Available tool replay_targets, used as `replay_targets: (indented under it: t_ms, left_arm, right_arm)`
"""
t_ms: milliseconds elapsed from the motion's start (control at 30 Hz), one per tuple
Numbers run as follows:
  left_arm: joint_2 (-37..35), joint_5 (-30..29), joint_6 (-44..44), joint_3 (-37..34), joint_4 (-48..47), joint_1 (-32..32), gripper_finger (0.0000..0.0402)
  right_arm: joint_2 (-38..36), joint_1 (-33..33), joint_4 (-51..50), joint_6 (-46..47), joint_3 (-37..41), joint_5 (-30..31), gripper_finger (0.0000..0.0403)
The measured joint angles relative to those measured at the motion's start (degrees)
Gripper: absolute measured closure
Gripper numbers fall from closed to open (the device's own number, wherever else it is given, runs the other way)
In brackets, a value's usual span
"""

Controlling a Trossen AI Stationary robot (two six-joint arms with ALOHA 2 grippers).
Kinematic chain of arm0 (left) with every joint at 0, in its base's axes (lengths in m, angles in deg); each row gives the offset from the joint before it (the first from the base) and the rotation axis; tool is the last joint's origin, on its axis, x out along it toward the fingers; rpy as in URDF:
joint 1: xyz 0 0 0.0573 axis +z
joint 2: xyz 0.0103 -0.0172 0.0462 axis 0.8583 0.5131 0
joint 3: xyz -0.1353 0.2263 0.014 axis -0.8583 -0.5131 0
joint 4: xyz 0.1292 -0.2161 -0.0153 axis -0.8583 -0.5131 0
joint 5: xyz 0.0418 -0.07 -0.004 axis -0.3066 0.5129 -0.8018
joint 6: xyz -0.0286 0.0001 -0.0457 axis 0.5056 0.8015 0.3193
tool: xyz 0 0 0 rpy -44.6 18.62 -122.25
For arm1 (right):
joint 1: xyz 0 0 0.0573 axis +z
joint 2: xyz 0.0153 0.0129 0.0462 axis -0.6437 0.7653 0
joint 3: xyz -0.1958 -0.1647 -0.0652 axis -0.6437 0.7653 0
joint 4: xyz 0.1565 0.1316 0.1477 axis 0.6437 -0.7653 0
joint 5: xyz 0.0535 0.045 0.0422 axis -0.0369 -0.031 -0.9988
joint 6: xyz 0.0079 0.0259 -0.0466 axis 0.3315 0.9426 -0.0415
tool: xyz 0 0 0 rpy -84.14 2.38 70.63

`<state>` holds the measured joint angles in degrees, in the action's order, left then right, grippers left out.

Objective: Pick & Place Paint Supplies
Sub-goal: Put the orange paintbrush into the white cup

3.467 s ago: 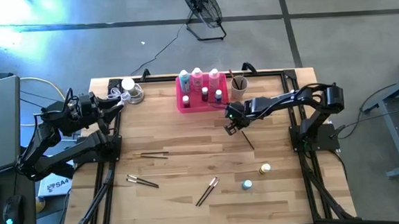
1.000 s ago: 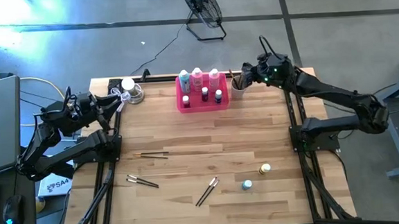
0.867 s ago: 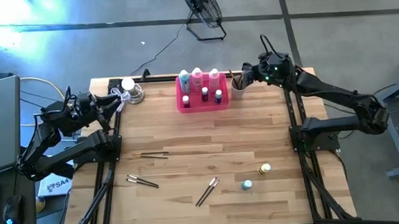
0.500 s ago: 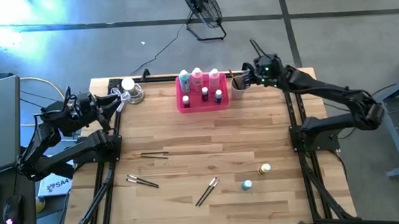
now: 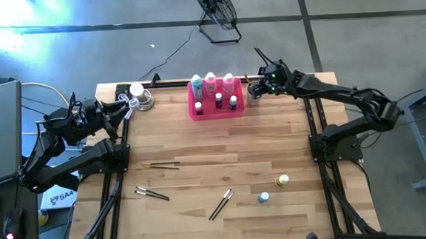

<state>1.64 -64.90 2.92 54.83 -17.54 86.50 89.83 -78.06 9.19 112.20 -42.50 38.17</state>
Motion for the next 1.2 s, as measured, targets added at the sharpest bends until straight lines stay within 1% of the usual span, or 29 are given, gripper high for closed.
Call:
replay_targets:
  t_ms: [133,233,300,467,533,600,667,733,900,967,1033,1200]
  left_arm:
    - [0.0,0.0,0.0,0.0,0.0,0.0,0.0249]
    - [0.0,0.0,0.0,0.0,0.0,0.0,0.0249]
    - [0.0,0.0,0.0,0.0,0.0,0.0,0.0249]
    - [0.0,0.0,0.0,0.0,0.0,0.0,0.0249]
    - [0.0,0.0,0.0,0.0,0.0,0.0,0.0249]
    - [0.0,0.0,0.0,0.0,0.0,0.0,0.0249]
    - [0.0,0.0,0.0,0.0,0.0,0.0,0.0249]
    - [0.0,0.0,0.0,0.0,0.0,0.0,0.0249]
    - [0.0,0.0,0.0,0.0,0.0,0.0,0.0249]
    - [0.0,0.0,0.0,0.0,0.0,0.0,0.0249]
    - [0.0,0.0,0.4,0.0,0.0,0.0,0.0249]
    - [0.0,0.1,1.6,0.0,0.0,0.0,0.0249]
  right_arm:
    - [-0.5,0.0,0.3,0.3,0.0,-0.7,0.0399]
    - [-2.4,-0.3,2.3,3.6,0.0,-3.7,0.0399]
    - [-4.4,-0.8,4.9,6.4,0.0,-8.8,0.0399]
    - [-9.2,-1.6,14.9,11.9,0.0,-25.7,0.0399]
    - [-10.7,-1.0,19.8,12.0,0.0,-30.0,0.0399]
    - [-11.6,-0.2,24.1,11.5,0.0,-31.8,0.0399]
    - [-12.0,0.8,27.4,10.8,0.0,-31.6,0.0399]
    - [-12.0,2.3,30.0,10.8,0.0,-29.8,0.0399]
    - [-10.8,7.0,30.3,10.7,0.0,-19.7,0.0399]
    - [-10.1,8.6,30.4,10.7,0.0,-16.6,0.0399]
    - [-9.3,9.8,30.5,10.6,0.0,-15.4,0.0399]
    - [-7.6,10.6,30.5,10.6,0.0,-15.1,0.0399]
